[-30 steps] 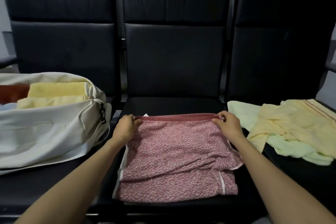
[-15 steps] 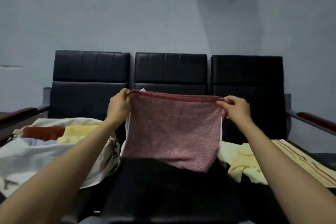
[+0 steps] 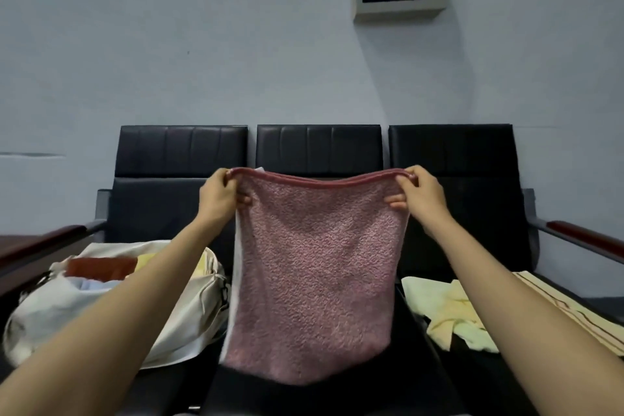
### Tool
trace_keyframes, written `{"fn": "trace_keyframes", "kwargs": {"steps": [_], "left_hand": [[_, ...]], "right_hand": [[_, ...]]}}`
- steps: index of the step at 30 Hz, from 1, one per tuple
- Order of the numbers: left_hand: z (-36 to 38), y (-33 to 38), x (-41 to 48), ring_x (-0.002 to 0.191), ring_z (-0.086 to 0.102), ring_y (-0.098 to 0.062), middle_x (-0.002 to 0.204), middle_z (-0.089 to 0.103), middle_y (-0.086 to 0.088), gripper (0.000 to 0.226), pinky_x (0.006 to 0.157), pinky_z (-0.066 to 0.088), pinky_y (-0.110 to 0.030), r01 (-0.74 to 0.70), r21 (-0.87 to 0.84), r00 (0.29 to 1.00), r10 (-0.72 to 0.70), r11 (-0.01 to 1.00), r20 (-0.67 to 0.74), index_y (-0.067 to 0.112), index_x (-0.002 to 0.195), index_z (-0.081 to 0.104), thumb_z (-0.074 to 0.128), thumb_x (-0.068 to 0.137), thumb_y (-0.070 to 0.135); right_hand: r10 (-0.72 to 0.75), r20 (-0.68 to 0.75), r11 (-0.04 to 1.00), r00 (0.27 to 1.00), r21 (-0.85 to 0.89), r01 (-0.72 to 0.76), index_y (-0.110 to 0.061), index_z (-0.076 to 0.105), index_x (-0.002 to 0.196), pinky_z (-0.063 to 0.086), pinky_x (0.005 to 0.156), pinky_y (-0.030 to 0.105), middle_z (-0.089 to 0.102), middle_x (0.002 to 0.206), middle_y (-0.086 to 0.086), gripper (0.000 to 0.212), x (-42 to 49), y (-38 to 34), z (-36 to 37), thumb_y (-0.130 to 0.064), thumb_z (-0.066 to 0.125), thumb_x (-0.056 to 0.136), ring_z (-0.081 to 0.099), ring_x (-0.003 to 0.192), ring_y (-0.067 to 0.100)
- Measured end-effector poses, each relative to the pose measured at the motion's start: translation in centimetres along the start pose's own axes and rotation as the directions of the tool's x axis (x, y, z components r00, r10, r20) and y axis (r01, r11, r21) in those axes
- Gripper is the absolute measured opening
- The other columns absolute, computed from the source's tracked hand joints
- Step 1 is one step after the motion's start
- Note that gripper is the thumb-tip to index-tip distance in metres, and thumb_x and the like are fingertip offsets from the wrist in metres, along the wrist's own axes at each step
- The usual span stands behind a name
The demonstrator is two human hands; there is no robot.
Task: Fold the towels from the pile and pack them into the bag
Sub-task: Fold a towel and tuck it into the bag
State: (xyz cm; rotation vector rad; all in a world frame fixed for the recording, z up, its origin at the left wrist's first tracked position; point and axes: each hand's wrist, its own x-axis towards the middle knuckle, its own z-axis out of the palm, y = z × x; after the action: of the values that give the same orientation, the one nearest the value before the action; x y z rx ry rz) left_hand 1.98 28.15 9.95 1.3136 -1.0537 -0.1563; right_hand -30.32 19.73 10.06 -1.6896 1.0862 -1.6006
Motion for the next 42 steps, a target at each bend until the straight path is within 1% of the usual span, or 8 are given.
{"fn": "trace_keyframes", "kwargs": {"steps": [3, 6, 8, 15, 23, 31, 36, 42], "left_hand": [[-0.2, 0.0, 0.2, 0.038, 0.058, -0.008, 0.065, 0.062, -0.004, 0.016, 0.037, 0.046, -0.016, -0.015, 0.137, 1.0, 0.018, 0.99, -0.018, 0.009, 0.093, 0.058, 0.051, 0.099, 0.022], [-0.3, -1.8, 0.4, 0.034, 0.058, -0.011, 0.061, 0.061, -0.009, 0.019, 0.035, 0.047, -0.019, 0.145, 0.227, 0.979, -0.173, 0.963, 0.11, 0.0, 0.097, 0.061, 0.055, 0.097, 0.018], [0.0, -2.9, 0.0, 0.045, 0.065, -0.018, 0.081, 0.063, -0.016, 0.015, 0.041, 0.052, -0.024, 0.227, 0.179, 0.951, -0.258, 0.957, 0.171, 0.001, 0.099, 0.056, 0.052, 0.098, 0.015], [1.2, -4.0, -1.1, 0.091, 0.051, -0.02, 0.098, 0.057, -0.006, 0.02, 0.076, 0.035, -0.031, -0.004, 0.235, 1.0, 0.0, 0.972, 0.019, 0.006, 0.104, 0.053, 0.038, 0.102, 0.02], [2.0, -12.2, -4.8, 0.096, 0.06, -0.031, 0.102, 0.064, -0.013, 0.023, 0.081, 0.048, -0.04, 0.139, 0.404, 0.966, -0.214, 0.904, 0.147, 0.006, 0.105, 0.056, 0.042, 0.101, 0.023], [3.2, -19.7, -10.5, 0.115, 0.053, -0.036, 0.12, 0.059, -0.022, 0.025, 0.087, 0.037, -0.033, 0.232, 0.559, 0.867, -0.429, 0.796, 0.252, 0.002, 0.107, 0.055, 0.044, 0.101, 0.023], [4.9, -22.8, -12.6, 0.108, 0.055, -0.038, 0.113, 0.061, -0.023, 0.019, 0.077, 0.034, -0.034, 0.285, 0.559, 0.842, -0.482, 0.778, 0.242, 0.006, 0.093, 0.048, 0.043, 0.101, 0.023], [6.8, -22.9, -10.6, 0.089, 0.055, -0.028, 0.088, 0.058, -0.01, 0.023, 0.07, 0.031, -0.032, 0.257, 0.454, 0.913, -0.368, 0.853, 0.175, 0.008, 0.089, 0.049, 0.043, 0.101, 0.026]], "right_hand": [[0.006, -0.043, 0.999, 0.999, -0.046, -0.008, -0.011, 0.053, 0.098, 0.058, 0.053, 0.029, 0.064, 0.082, 0.006, 0.011, 0.1, 0.0, 0.5, -0.021, 0.047, 0.1, 0.07, 0.059, 0.023], [0.137, 0.012, 0.979, 0.99, -0.156, -0.133, -0.007, 0.052, 0.095, 0.059, 0.057, 0.036, 0.064, 0.079, 0.011, 0.012, 0.2, 1.8, 0.9, -0.019, 0.049, 0.099, 0.07, 0.058, 0.026], [0.211, 0.06, 0.953, 0.976, -0.235, -0.191, -0.007, 0.053, 0.093, 0.059, 0.068, 0.042, 0.066, 0.085, 0.014, 0.013, 0.1, 3.3, 1.3, -0.018, 0.05, 0.099, 0.07, 0.067, 0.026], [0.041, -0.02, 0.966, 0.999, -0.253, -0.045, -0.009, 0.053, 0.106, 0.037, 0.057, 0.023, 0.057, 0.097, 0.004, 0.018, -0.1, 4.4, 2.1, -0.022, 0.042, 0.102, 0.052, 0.084, 0.016], [0.258, 0.122, 0.875, 0.958, -0.451, -0.178, -0.01, 0.057, 0.096, 0.038, 0.073, 0.031, 0.059, 0.097, 0.007, 0.021, -2.3, 11.0, 2.1, -0.029, 0.048, 0.098, 0.055, 0.093, 0.025], [0.453, 0.285, 0.745, 0.845, -0.642, -0.183, -0.009, 0.052, 0.086, 0.031, 0.069, 0.028, 0.055, 0.088, 0.004, 0.019, -7.1, 19.2, 1.9, -0.025, 0.052, 0.097, 0.051, 0.087, 0.021], [0.546, 0.3, 0.678, 0.782, -0.707, -0.202, -0.01, 0.05, 0.087, 0.032, 0.068, 0.028, 0.056, 0.092, 0.007, 0.02, -9.2, 24.0, 2.9, -0.027, 0.05, 0.098, 0.058, 0.099, 0.03], [0.493, 0.179, 0.707, 0.851, -0.652, -0.273, -0.003, 0.054, 0.094, 0.038, 0.074, 0.032, 0.058, 0.095, 0.014, 0.025, -7.4, 24.8, 3.9, -0.025, 0.043, 0.099, 0.058, 0.098, 0.033]]}}
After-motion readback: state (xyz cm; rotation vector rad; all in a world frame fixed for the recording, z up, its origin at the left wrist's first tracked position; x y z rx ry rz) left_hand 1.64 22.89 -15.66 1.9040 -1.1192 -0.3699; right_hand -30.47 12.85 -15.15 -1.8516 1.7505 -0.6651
